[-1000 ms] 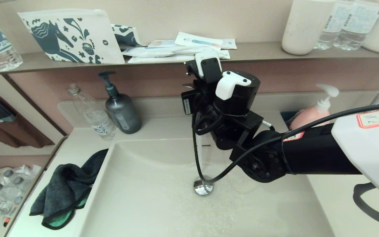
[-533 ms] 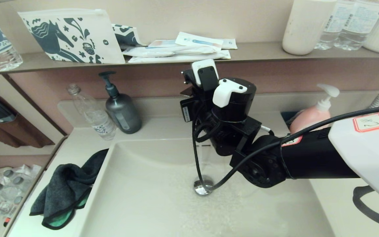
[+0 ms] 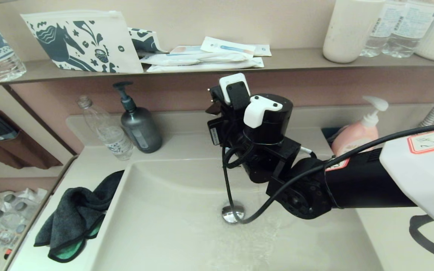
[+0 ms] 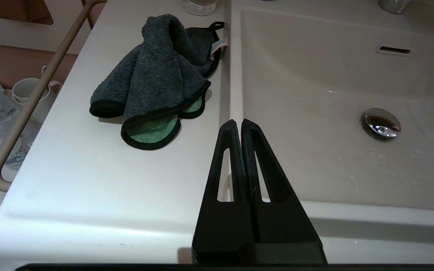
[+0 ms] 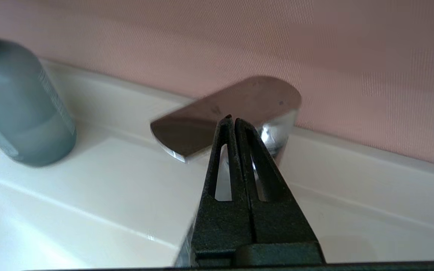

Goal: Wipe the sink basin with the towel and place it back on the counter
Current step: Turn off the faucet, then pick up the cloth

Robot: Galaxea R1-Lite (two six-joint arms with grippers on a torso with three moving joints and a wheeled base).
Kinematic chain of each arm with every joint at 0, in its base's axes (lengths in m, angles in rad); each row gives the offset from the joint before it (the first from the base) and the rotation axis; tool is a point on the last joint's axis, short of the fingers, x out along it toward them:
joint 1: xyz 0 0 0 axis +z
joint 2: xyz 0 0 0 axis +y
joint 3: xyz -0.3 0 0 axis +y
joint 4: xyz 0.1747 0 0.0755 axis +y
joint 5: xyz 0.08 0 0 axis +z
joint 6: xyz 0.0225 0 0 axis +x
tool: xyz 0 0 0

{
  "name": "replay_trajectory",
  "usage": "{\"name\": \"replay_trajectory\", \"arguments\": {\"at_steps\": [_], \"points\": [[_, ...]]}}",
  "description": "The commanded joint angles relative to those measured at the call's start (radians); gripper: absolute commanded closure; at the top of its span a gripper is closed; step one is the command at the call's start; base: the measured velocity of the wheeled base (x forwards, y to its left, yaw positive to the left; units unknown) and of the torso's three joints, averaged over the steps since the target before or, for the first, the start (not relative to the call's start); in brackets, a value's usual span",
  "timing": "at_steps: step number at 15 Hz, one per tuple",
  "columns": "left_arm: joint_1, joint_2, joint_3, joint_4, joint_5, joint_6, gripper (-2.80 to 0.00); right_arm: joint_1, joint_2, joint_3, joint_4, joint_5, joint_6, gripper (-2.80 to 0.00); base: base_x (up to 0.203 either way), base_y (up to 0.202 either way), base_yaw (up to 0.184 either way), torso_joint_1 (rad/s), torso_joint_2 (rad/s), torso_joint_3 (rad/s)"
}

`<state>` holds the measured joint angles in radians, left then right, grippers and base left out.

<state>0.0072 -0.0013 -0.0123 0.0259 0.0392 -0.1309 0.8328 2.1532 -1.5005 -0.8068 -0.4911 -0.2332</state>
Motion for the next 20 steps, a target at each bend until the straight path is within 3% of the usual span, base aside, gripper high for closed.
{"name": "replay_trajectory", "arguments": {"at_steps": [1,8,12,15,20], "points": [[0.0,0.001,0.0,0.0,0.001,-0.001,0.0,0.002,-0.017,0.038,0.001,-0.003,-0.002,0.0,0.0,0.0,0.0,0.0,0.0,0.0],[0.0,0.001,0.0,0.0,0.001,-0.001,0.0,0.091,-0.239,0.241,0.069,-0.014,0.01,0.0,0.0,0.0,0.0,0.0,0.0,0.0],[0.0,0.001,0.0,0.0,0.001,-0.001,0.0,0.122,-0.44,0.487,0.074,-0.041,0.016,0.0,0.0,0.0,0.0,0.0,0.0,0.0],[0.0,0.001,0.0,0.0,0.001,-0.001,0.0,0.086,-0.584,0.653,0.072,-0.044,0.02,0.0,0.0,0.0,0.0,0.0,0.0,0.0],[0.0,0.001,0.0,0.0,0.001,-0.001,0.0,-0.042,-0.757,0.811,0.074,-0.038,0.02,0.0,0.0,0.0,0.0,0.0,0.0,0.0]]}}
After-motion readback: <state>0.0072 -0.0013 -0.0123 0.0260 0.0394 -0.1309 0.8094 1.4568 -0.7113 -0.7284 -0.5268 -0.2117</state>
